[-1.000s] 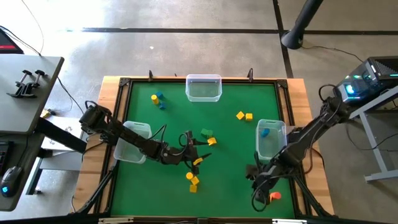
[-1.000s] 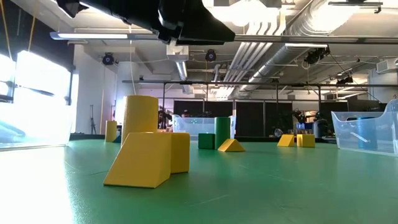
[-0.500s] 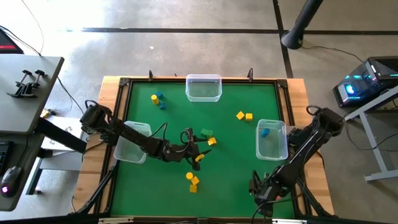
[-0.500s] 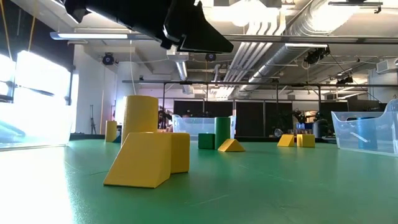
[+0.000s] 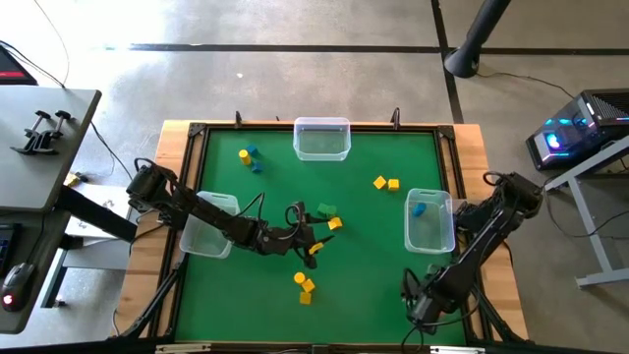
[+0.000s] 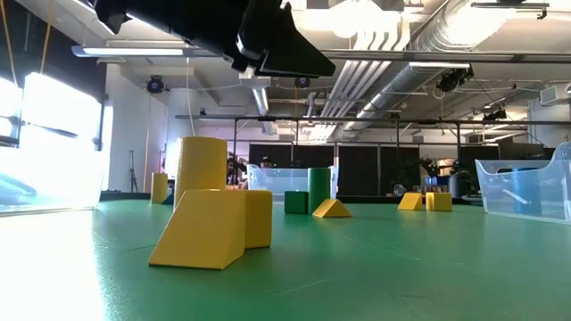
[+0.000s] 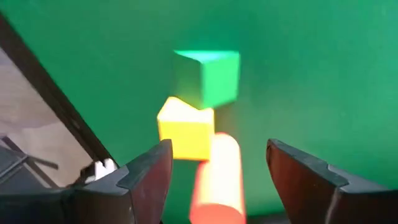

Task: Sort blocks by size
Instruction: Put the yellow square block into the left transparent bin

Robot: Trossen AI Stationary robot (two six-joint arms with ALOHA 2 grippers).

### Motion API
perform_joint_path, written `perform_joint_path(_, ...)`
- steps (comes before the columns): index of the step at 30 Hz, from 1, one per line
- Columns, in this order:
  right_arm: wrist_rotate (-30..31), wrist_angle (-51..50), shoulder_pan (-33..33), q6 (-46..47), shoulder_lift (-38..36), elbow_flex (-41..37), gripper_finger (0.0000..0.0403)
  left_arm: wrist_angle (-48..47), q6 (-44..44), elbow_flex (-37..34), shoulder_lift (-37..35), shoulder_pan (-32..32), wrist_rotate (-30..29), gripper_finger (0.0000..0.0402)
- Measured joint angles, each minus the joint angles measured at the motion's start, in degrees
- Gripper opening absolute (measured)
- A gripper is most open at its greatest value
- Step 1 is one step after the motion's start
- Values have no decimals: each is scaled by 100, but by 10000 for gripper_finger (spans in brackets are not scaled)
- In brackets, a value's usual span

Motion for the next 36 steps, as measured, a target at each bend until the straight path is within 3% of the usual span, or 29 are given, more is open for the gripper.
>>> perform_joint_path(10,436,174,187,-17,6,0,255,-83,-110,0,-2,0,15,190)
perform_joint_path(28,50,374,292,-144,855,17,251,-85,-62,0,-2,0,52,190)
perform_joint_path(32,80,373,260,-126,844,15,217,-81,-62,0,-2,0,53,190)
perform_joint_path(36,-91,362,157,-150,819,4,146,-81,-62,0,-2,0,52,190)
